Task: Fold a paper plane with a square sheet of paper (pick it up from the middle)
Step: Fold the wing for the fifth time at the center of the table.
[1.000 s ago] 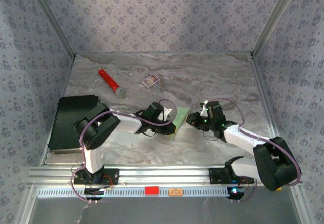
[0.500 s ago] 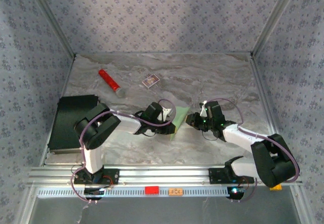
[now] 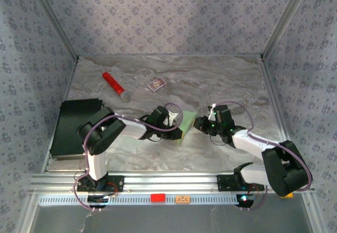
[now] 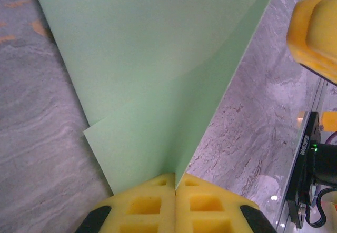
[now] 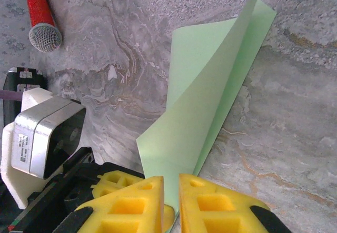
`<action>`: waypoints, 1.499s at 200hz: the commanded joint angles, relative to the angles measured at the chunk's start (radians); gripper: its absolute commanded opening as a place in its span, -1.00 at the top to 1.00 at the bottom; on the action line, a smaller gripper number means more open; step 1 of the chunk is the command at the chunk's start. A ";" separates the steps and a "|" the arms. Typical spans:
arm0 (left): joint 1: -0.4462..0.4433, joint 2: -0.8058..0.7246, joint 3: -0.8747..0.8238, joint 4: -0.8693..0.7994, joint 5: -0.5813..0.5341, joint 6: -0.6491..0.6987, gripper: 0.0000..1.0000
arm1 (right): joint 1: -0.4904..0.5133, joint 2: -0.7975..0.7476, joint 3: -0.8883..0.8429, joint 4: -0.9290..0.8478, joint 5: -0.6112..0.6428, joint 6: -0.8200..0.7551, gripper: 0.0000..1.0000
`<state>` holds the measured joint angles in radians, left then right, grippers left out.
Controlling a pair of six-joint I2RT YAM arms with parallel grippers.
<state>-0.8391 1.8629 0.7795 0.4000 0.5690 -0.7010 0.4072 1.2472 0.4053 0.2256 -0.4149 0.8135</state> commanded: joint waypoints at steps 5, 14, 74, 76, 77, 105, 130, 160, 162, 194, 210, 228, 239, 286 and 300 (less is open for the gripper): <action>0.004 0.043 0.006 -0.025 0.037 0.003 1.00 | -0.002 -0.012 -0.009 0.017 0.003 -0.020 0.66; 0.007 0.047 0.001 -0.008 0.049 -0.008 1.00 | -0.004 -0.007 -0.006 0.017 -0.006 -0.023 0.66; 0.027 0.034 -0.040 0.046 0.044 -0.072 1.00 | 0.003 0.065 0.015 0.068 -0.095 -0.018 0.66; 0.027 0.032 -0.044 0.049 0.043 -0.074 1.00 | 0.004 0.068 0.017 0.071 -0.098 -0.018 0.66; 0.027 0.032 -0.044 0.052 0.042 -0.076 1.00 | 0.004 0.069 0.018 0.071 -0.100 -0.019 0.66; 0.034 0.016 -0.065 0.071 0.033 -0.088 1.00 | 0.010 0.118 0.033 0.103 -0.133 -0.020 0.66; 0.037 0.010 -0.081 0.107 0.030 -0.108 1.00 | 0.010 0.159 0.047 0.119 -0.147 -0.025 0.67; 0.039 -0.001 -0.102 0.135 0.011 -0.137 1.00 | 0.010 0.203 0.058 0.161 -0.173 -0.013 0.67; 0.040 -0.002 -0.104 0.137 0.010 -0.137 1.00 | 0.010 0.205 0.059 0.163 -0.174 -0.012 0.67; 0.046 -0.007 -0.128 0.177 -0.004 -0.176 1.00 | 0.009 0.254 0.073 0.201 -0.212 -0.011 0.67; 0.046 -0.005 -0.128 0.181 -0.003 -0.181 1.00 | 0.010 0.282 0.083 0.222 -0.225 -0.007 0.67; 0.046 -0.004 -0.128 0.179 -0.004 -0.187 1.00 | 0.009 0.315 0.094 0.244 -0.240 0.000 0.67; 0.045 -0.001 -0.126 0.172 -0.004 -0.190 1.00 | 0.009 0.331 0.100 0.253 -0.244 0.006 0.67; 0.047 0.011 -0.118 0.157 -0.006 -0.198 1.00 | 0.010 0.380 0.120 0.274 -0.259 0.016 0.67; 0.049 0.013 -0.116 0.149 -0.010 -0.199 1.00 | 0.009 0.385 0.119 0.272 -0.251 0.017 0.67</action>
<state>-0.8047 1.8645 0.6750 0.6098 0.5892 -0.8944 0.4114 1.6150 0.5018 0.4782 -0.6479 0.8215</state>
